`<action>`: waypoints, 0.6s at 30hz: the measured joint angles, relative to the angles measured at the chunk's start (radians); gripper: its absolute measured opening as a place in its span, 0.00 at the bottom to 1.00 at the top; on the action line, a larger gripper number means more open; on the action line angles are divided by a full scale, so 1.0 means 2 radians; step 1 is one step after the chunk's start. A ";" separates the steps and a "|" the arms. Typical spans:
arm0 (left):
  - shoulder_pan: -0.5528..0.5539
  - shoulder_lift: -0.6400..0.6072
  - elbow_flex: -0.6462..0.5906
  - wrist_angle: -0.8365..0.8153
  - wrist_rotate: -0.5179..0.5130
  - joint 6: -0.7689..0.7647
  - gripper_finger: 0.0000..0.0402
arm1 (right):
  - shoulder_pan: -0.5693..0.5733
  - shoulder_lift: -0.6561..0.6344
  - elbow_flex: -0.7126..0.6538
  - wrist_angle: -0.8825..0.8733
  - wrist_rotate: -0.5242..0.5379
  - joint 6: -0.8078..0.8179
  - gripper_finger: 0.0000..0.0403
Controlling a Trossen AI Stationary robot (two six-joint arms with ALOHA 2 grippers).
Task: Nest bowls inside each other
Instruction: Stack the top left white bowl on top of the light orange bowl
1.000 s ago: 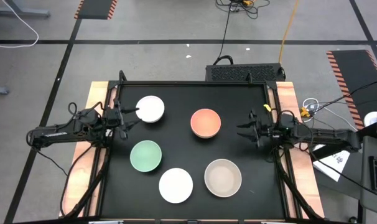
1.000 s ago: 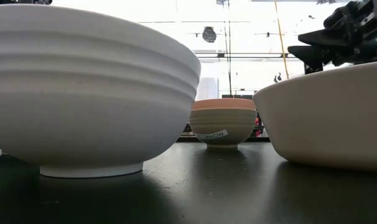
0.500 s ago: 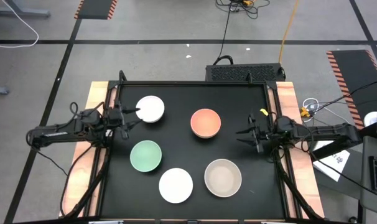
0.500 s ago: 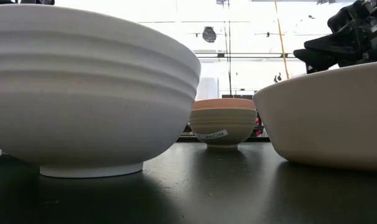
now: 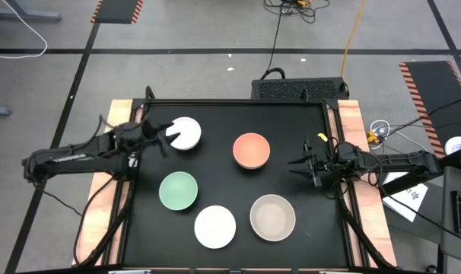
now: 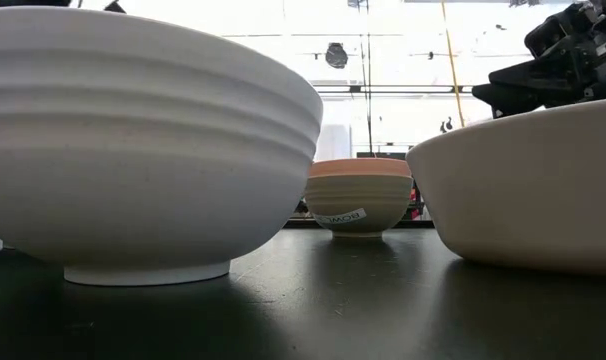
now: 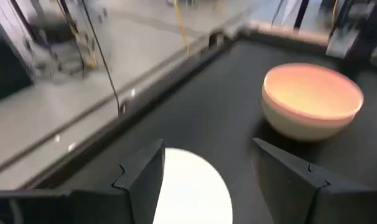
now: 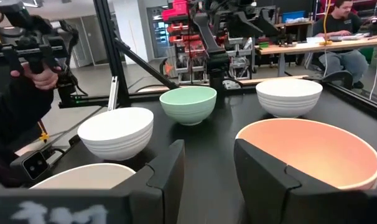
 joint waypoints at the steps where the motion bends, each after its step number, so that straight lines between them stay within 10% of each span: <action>1: 0.008 0.019 0.013 -0.008 0.008 0.000 0.60 | 0.000 0.000 0.000 -0.001 0.000 0.000 0.33; 18: 0.087 0.207 0.137 -0.139 0.142 0.004 0.60 | 0.000 0.000 0.000 -0.032 -0.002 0.013 0.33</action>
